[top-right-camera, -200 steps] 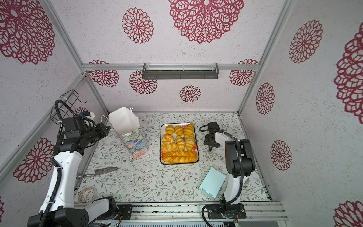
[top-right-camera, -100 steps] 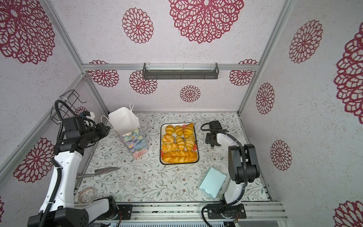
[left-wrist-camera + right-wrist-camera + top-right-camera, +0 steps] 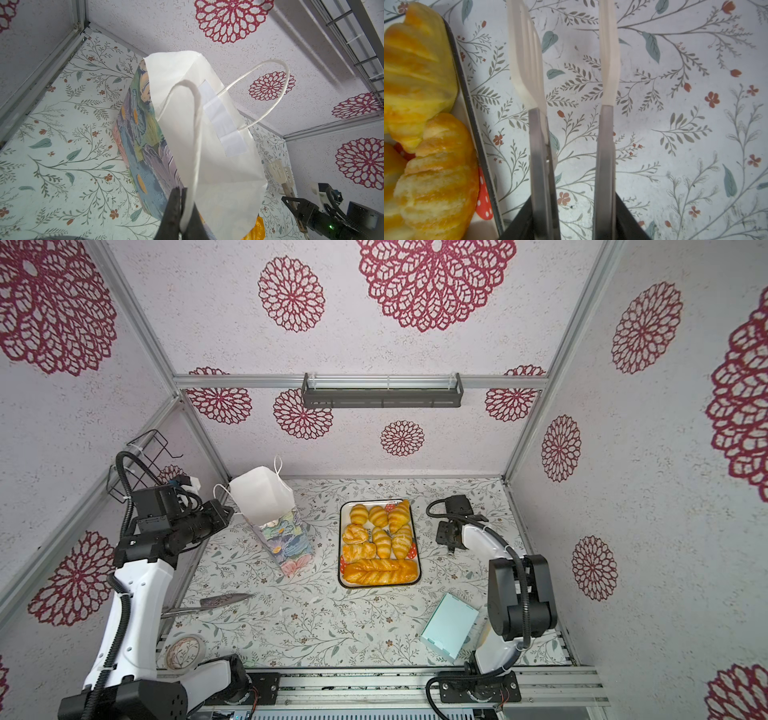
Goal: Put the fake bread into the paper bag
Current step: 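Move the held tongs over the bread tray with the right gripper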
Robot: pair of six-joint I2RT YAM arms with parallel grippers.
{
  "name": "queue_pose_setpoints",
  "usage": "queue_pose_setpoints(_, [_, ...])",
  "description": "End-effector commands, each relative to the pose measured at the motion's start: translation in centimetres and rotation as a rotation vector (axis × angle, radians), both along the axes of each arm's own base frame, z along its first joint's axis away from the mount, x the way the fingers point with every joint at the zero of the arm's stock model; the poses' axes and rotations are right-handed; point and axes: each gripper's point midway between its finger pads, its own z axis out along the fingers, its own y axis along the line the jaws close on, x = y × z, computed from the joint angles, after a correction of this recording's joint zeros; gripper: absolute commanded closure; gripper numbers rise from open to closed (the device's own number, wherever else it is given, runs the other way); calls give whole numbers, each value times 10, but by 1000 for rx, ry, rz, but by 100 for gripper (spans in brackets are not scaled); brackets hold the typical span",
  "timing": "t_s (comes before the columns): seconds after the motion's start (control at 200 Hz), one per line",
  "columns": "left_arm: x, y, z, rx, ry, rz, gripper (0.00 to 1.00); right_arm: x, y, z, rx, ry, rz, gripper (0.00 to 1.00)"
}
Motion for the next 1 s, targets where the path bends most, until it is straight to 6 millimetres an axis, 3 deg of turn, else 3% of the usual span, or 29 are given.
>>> queue_pose_setpoints(0.0, [-1, 2, 13, 11, -33, 5, 93, -5, 7, 28, 50, -62, 10, 52])
queue_pose_setpoints(0.565, [-3, 2, 11, 16, -38, 6, 92, -46, 50, 81, 292, -110, 126, 51])
queue_pose_setpoints(0.996, [-3, 1, 13, 12, -44, 1, 91, -71, 74, 84, 389, -65, 186, 51])
